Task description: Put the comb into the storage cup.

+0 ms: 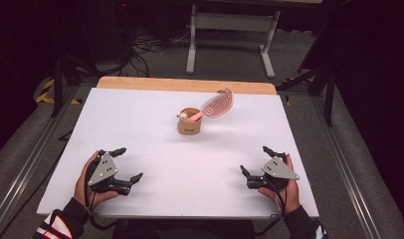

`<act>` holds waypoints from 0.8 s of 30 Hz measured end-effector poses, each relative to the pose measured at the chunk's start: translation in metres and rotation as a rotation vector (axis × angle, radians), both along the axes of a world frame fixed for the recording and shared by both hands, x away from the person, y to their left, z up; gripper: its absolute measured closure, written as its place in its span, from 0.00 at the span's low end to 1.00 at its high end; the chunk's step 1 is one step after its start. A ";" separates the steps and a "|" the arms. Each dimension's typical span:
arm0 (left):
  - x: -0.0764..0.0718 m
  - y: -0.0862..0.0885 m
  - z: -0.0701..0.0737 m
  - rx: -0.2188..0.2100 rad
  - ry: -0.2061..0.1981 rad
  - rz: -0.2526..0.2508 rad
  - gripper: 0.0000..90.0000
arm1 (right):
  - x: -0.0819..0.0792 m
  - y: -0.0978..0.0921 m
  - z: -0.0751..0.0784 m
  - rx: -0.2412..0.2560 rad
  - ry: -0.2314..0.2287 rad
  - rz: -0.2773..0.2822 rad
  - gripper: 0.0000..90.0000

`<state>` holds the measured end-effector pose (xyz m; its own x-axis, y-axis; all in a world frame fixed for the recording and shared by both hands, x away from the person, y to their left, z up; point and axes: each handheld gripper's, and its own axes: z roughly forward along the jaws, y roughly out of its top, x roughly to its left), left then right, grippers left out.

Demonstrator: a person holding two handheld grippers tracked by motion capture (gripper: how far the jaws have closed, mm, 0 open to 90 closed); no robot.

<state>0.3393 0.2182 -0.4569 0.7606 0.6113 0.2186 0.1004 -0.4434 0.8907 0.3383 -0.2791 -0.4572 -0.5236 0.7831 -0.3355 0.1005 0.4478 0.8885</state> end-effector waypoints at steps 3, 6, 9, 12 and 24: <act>0.000 -0.001 0.000 0.000 0.000 0.002 0.07 | -0.001 0.000 0.000 -0.006 -0.006 0.001 0.04; -0.001 -0.002 0.000 0.001 -0.003 -0.002 0.07 | -0.001 0.000 0.001 -0.002 -0.011 0.002 0.04; -0.002 -0.002 0.000 0.011 -0.001 -0.007 0.07 | -0.002 0.001 0.001 -0.005 -0.012 0.002 0.04; -0.003 -0.002 0.001 -0.008 -0.004 -0.010 0.07 | -0.002 0.003 0.002 -0.003 -0.013 0.002 0.04; 0.003 0.005 0.002 -0.032 0.007 -0.004 0.07 | 0.000 0.000 0.002 0.007 -0.001 -0.049 0.04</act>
<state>0.3426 0.2235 -0.4548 0.7645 0.6150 0.1932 0.1052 -0.4147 0.9039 0.3379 -0.2795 -0.4548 -0.4838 0.8103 -0.3307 0.1211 0.4363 0.8916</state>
